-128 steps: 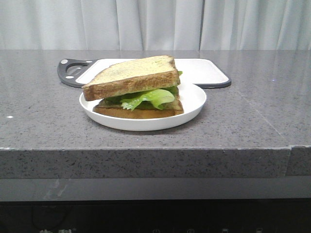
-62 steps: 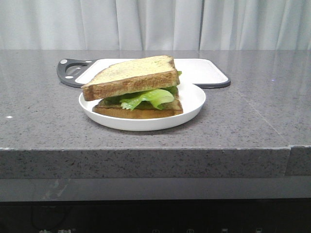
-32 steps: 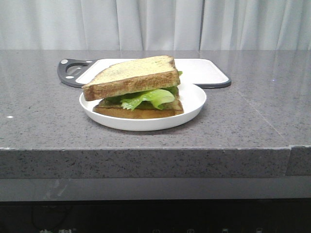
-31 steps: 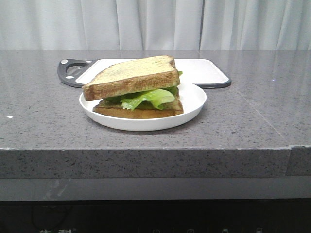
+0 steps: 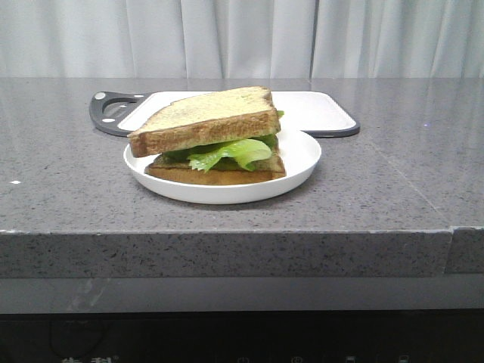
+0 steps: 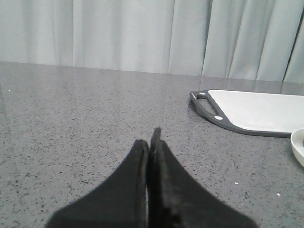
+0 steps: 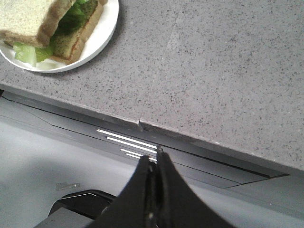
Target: Left arm grabs bread, right arm adds lettuce
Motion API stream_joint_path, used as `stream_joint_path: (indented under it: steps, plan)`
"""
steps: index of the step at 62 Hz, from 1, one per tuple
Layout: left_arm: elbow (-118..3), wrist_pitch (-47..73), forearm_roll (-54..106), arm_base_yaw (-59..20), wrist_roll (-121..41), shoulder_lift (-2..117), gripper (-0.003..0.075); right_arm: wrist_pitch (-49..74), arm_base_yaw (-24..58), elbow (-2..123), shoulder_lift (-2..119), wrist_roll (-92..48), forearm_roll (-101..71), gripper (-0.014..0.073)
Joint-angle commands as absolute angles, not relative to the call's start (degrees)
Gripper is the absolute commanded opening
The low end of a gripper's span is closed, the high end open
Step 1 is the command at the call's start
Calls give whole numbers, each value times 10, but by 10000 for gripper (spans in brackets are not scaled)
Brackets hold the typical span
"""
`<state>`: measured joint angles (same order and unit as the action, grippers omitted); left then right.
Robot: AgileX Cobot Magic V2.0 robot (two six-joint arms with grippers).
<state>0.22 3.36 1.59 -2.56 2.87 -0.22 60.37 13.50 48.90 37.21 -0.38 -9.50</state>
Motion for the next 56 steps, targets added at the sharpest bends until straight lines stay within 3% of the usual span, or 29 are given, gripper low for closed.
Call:
stream_joint_path:
  steps: [1,11,30,56]
  plan:
    - [6,-13,14,-24,31,-14,-20,562,134,503,373,-9,-89,-117]
    - [6,-13,14,-24,31,-14,-20,475,119,456,336,-27,-75,-117]
    - [6,-13,14,-24,31,-14,-20,213,37,235,179,-39,-75,-117]
    - [6,-13,14,-24,31,-14,-20,75,14,45,23,-38,-80,-117]
